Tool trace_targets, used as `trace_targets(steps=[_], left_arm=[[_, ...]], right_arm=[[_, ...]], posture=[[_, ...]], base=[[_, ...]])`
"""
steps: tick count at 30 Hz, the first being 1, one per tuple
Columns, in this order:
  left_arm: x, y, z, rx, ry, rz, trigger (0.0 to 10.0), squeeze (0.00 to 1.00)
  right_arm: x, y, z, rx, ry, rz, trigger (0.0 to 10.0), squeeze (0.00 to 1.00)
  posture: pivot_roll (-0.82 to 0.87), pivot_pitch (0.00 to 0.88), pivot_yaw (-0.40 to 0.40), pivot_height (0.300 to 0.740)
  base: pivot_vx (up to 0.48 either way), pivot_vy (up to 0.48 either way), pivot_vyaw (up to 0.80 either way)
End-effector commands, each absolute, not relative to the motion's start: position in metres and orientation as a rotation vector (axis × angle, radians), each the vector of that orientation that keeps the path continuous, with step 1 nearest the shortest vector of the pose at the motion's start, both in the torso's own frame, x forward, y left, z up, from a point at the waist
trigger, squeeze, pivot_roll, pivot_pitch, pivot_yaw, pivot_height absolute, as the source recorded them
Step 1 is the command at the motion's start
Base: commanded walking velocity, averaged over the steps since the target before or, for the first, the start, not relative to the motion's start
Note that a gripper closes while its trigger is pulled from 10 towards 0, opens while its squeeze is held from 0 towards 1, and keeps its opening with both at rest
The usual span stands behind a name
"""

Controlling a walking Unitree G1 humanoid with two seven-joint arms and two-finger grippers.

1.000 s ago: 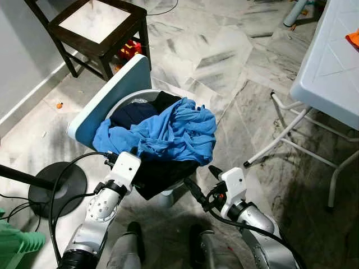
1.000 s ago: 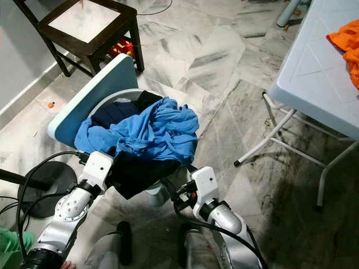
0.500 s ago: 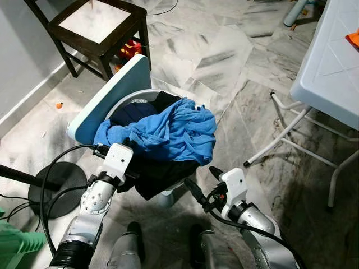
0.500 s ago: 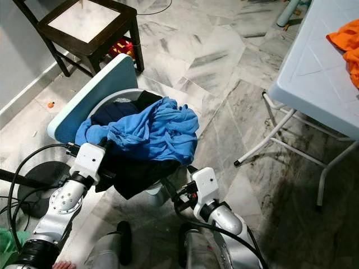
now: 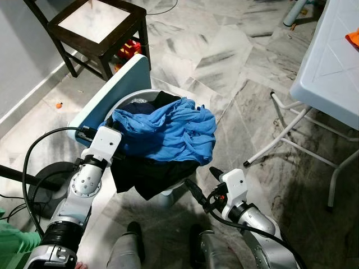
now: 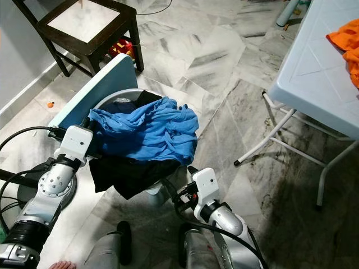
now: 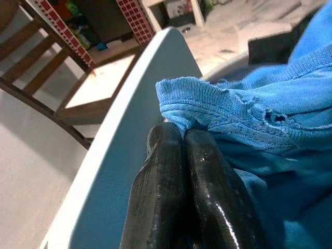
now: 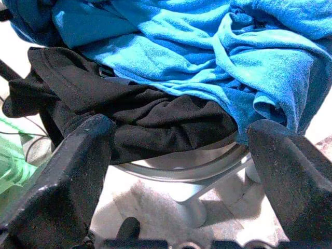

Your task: Hang hanger

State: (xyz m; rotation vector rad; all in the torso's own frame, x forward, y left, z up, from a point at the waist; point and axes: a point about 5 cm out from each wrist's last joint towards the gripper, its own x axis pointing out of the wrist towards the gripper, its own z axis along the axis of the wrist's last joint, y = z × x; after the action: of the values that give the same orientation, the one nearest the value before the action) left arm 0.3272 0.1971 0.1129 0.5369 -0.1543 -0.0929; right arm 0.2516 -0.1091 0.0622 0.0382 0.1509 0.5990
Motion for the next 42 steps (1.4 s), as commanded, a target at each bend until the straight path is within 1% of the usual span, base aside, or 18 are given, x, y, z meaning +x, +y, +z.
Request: trace_targets(steps=[1, 2, 3, 5, 6, 7, 10, 12, 15, 18, 20, 23, 25, 27, 32, 38, 42], left_arm=[[0.325, 0.189, 0.101, 0.543, -0.112, -0.153, 8.6, 0.00], [0.325, 0.186, 0.099, 0.543, -0.103, -0.175, 8.6, 0.00], [0.324, 0.180, 0.096, 0.540, -0.095, -0.201, 10.0, 0.00], [0.322, 0.170, 0.089, 0.521, -0.075, -0.254, 10.0, 0.00], [0.321, 0.165, 0.088, 0.518, -0.075, -0.276, 10.0, 0.74], [0.320, 0.162, 0.086, 0.525, -0.079, -0.289, 10.0, 1.00], [0.318, 0.158, 0.084, 0.553, -0.093, -0.300, 10.0, 1.00], [0.317, 0.162, 0.089, 0.598, -0.126, -0.232, 10.0, 1.00], [0.316, 0.164, 0.092, 0.606, -0.141, -0.217, 10.0, 1.00], [0.306, 0.166, 0.095, 0.656, -0.182, -0.148, 10.0, 1.00], [0.299, 0.165, 0.094, 0.674, -0.193, -0.134, 10.0, 1.00], [0.292, 0.163, 0.089, 0.671, -0.179, -0.125, 10.0, 1.00], [0.278, 0.160, 0.078, 0.653, -0.132, -0.130, 10.0, 1.00], [0.276, 0.159, 0.077, 0.646, -0.127, -0.136, 10.0, 1.00], [0.261, 0.166, 0.072, 0.649, -0.102, -0.107, 10.0, 1.00], [0.262, 0.170, 0.078, 0.652, -0.099, -0.076, 10.0, 1.00], [0.274, 0.169, 0.087, 0.640, -0.108, -0.074, 10.0, 1.00]], right_arm=[[0.247, -0.110, 0.057, 0.039, 0.178, 0.600, 10.0, 0.00], [0.246, -0.110, 0.057, 0.039, 0.179, 0.601, 10.0, 0.00], [0.247, -0.110, 0.057, 0.038, 0.179, 0.601, 10.0, 0.00], [0.246, -0.110, 0.057, 0.037, 0.180, 0.599, 10.0, 0.00], [0.246, -0.111, 0.057, 0.037, 0.180, 0.598, 10.0, 0.00], [0.246, -0.111, 0.057, 0.036, 0.180, 0.597, 10.0, 0.00], [0.246, -0.111, 0.057, 0.036, 0.180, 0.595, 10.0, 0.00], [0.246, -0.112, 0.057, 0.035, 0.181, 0.595, 10.0, 0.00], [0.246, -0.112, 0.057, 0.035, 0.182, 0.595, 10.0, 0.00], [0.246, -0.112, 0.057, 0.034, 0.184, 0.599, 10.0, 0.00], [0.246, -0.112, 0.056, 0.034, 0.184, 0.601, 10.0, 0.00], [0.247, -0.111, 0.056, 0.034, 0.184, 0.603, 10.0, 0.00], [0.247, -0.110, 0.056, 0.035, 0.185, 0.608, 10.0, 0.00], [0.246, -0.110, 0.056, 0.035, 0.185, 0.609, 10.0, 0.00], [0.246, -0.111, 0.056, 0.033, 0.189, 0.613, 10.0, 0.00], [0.246, -0.110, 0.055, 0.032, 0.191, 0.613, 10.0, 0.00], [0.246, -0.108, 0.054, 0.033, 0.190, 0.615, 10.0, 0.00]], posture=[[-0.03, 0.347, -0.069, 0.740], [-0.04, 0.346, -0.069, 0.740], [-0.04, 0.346, -0.069, 0.740], [-0.04, 0.347, -0.068, 0.740], [-0.04, 0.347, -0.070, 0.740], [-0.04, 0.347, -0.070, 0.740], [-0.04, 0.347, -0.071, 0.740], [-0.04, 0.347, -0.073, 0.740], [-0.04, 0.348, -0.075, 0.740], [-0.03, 0.348, -0.076, 0.740], [-0.03, 0.348, -0.076, 0.740], [-0.02, 0.349, -0.076, 0.740], [-0.02, 0.350, -0.079, 0.740], [-0.02, 0.350, -0.079, 0.740], [-0.02, 0.352, -0.079, 0.740], [-0.01, 0.351, -0.075, 0.740], [-0.01, 0.346, -0.070, 0.740]], base=[[0.000, 0.000, 0.00], [0.000, 0.000, 0.00], [0.000, 0.000, 0.00], [0.000, 0.000, 0.00], [0.000, 0.000, 0.00], [0.000, 0.000, 0.00], [0.000, 0.000, 0.00], [0.000, 0.000, 0.00], [0.000, 0.000, 0.00], [0.000, 0.000, 0.00], [0.000, 0.000, 0.00], [0.000, 0.000, 0.00], [0.000, 0.000, 0.00], [0.000, 0.000, 0.00], [0.000, 0.000, 0.00], [0.000, 0.000, 0.00], [0.000, 0.000, 0.00]])
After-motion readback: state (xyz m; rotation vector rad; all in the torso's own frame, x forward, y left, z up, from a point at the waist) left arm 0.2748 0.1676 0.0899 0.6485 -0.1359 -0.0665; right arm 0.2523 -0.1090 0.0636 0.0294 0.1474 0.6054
